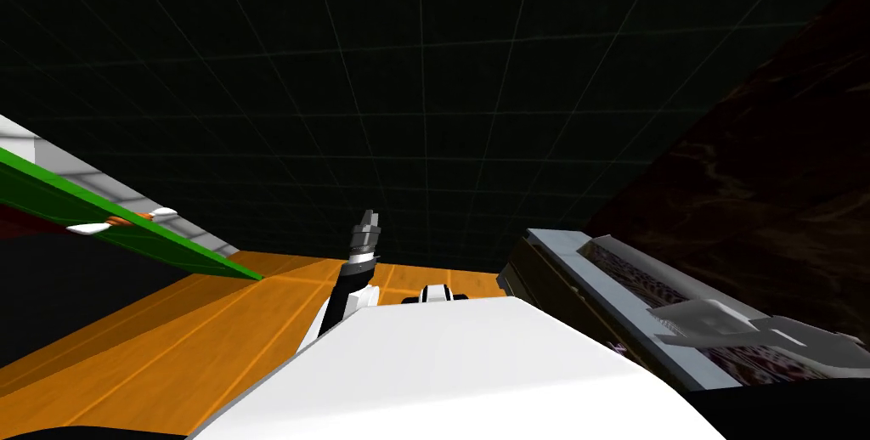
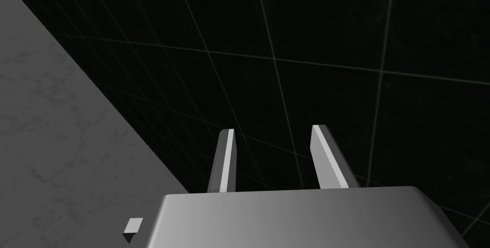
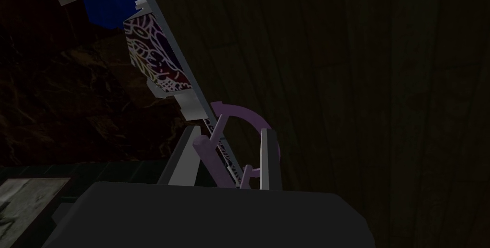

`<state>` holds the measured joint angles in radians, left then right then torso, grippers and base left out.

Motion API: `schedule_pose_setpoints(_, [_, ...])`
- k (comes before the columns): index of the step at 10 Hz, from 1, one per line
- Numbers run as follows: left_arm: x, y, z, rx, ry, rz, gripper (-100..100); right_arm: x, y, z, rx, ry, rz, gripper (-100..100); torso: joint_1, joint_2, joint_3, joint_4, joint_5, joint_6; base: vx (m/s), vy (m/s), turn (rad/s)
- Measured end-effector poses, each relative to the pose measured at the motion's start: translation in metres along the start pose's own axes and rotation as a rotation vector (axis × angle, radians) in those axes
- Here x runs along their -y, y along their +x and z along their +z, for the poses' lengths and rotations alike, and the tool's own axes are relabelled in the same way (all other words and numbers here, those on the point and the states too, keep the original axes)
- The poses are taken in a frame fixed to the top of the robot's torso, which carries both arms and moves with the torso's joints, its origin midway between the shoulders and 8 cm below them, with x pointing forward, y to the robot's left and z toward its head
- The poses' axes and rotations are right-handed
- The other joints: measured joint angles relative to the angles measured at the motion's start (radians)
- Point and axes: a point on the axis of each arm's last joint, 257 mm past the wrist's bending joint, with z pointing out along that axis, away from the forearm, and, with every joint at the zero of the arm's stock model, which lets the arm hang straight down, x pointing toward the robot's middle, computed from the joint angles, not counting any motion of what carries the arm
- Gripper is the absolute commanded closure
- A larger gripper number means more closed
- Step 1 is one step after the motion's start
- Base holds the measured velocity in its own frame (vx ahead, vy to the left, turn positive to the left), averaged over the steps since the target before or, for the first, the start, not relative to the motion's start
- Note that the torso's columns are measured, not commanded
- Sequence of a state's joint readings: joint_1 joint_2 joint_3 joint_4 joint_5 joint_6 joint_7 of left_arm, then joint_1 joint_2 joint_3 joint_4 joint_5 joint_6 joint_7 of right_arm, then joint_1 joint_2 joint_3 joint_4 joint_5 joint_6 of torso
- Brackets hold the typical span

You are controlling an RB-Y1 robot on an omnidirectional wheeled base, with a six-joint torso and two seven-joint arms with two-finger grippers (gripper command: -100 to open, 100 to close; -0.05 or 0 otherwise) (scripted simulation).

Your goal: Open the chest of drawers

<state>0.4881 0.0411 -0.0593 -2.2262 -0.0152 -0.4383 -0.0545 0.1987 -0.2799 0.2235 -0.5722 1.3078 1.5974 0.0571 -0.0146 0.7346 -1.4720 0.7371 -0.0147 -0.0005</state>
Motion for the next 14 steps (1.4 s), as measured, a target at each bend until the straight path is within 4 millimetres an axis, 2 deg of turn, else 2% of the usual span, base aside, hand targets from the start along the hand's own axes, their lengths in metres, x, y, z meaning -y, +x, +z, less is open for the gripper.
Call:
schedule_pose_setpoints(1, [0.0,0.0,0.0,0.0,0.0,0.0,0,-0.001,0.003,0.0,-0.02,-0.002,0.003,100,-0.003,0.001,0.001,-0.001,-0.002,0.003,-0.022,0.072,0.301])
schedule_pose_setpoints(2, [0.0,0.0,0.0,0.0,0.0,0.0,0,0.006,0.013,0.008,-0.025,0.011,-0.013,100,0.0,0.002,0.001,0.002,0.001,-0.005,-0.051,0.085,0.234])
schedule_pose_setpoints(3, [0.0,0.0,0.0,0.0,0.0,0.0,0,0.009,0.02,0.014,-0.037,0.022,-0.022,100,0.002,0.001,0.001,0.002,0.002,-0.006,-0.028,0.045,0.07])
schedule_pose_setpoints(5, [0.0,0.0,0.0,0.0,0.0,0.0,0,0.008,0.028,0.017,-0.078,0.022,-0.013,100,-0.004,0.001,0.001,0.0,-0.002,0.002,-0.01,0.044,0.146])
schedule_pose_setpoints(7, [0.0,0.0,0.0,0.0,0.0,0.0,0,0.019,0.043,0.032,-0.096,0.051,-0.036,100,0.002,0.0,0.001,0.003,0.002,-0.008,-0.038,0.062,0.159])
schedule_pose_setpoints(9, [0.0,0.0,0.0,0.0,0.0,0.0,0,0.019,0.05,0.031,-0.137,0.051,-0.029,100,-0.002,0.0,0.0,0.001,0.0,0.0,-0.01,0.051,0.125])
schedule_pose_setpoints(11, [0.0,0.0,0.0,0.0,0.0,0.0,0,0.03,0.065,0.046,-0.157,0.081,-0.05,100,0.006,-0.001,-0.001,0.003,0.006,-0.01,-0.027,0.067,0.191])
schedule_pose_setpoints(13, [0.0,0.0,0.0,0.0,0.0,0.0,0,0.03,0.073,0.045,-0.198,0.081,-0.04,100,0.002,-0.001,-0.002,0.001,0.005,-0.002,-0.007,0.047,0.139])
schedule_pose_setpoints(14, [0.0,0.0,0.0,0.0,0.0,0.0,0,0.038,0.081,0.054,-0.204,0.099,-0.055,100,0.008,-0.001,-0.003,0.003,0.01,-0.011,-0.032,0.098,0.256])
